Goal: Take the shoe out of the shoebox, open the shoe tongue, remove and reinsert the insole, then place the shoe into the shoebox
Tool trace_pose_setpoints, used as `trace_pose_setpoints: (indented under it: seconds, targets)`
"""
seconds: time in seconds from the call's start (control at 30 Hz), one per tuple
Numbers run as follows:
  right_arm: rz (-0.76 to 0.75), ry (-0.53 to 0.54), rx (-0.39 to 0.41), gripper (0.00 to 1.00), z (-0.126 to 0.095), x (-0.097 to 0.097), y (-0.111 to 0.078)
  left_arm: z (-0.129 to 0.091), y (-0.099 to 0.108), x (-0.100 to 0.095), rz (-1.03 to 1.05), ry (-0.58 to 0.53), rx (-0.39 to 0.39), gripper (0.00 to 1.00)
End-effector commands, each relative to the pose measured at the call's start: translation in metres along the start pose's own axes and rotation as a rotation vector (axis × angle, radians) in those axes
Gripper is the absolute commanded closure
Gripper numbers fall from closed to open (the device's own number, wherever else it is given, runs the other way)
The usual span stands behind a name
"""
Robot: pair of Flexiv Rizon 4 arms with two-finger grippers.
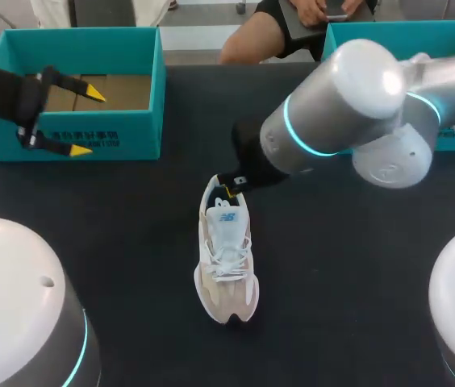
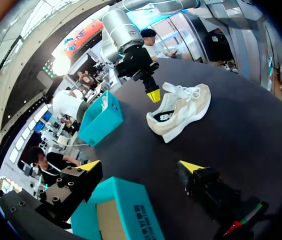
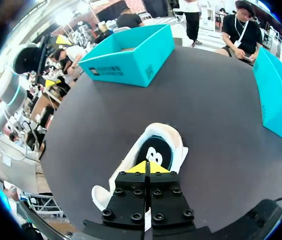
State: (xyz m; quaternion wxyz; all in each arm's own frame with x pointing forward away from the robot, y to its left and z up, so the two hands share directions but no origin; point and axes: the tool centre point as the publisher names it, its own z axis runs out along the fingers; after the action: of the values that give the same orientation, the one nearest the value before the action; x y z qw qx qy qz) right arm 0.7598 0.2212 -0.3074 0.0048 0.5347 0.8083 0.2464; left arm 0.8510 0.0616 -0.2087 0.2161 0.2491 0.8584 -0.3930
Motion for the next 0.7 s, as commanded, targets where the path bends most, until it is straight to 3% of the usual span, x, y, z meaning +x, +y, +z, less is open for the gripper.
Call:
trace_pose_setpoints:
  seconds: [0.03,0.33,0.7]
  targets:
    - [0.022,-0.201,0.011,1.00,0.011,0.006,0.002,-0.007,-0.005,0.002,-0.001,0.005,-0.009,0.00]
    - [0.095,-0.289,0.035,1.00,0.029,0.008,-0.008,-0.007,-0.005,0.002,-0.001,0.005,-0.009,0.00]
    - [0.137,-0.284,0.078,1.00,0.058,0.007,-0.017,-0.007,-0.005,0.002,-0.001,0.005,-0.009,0.00]
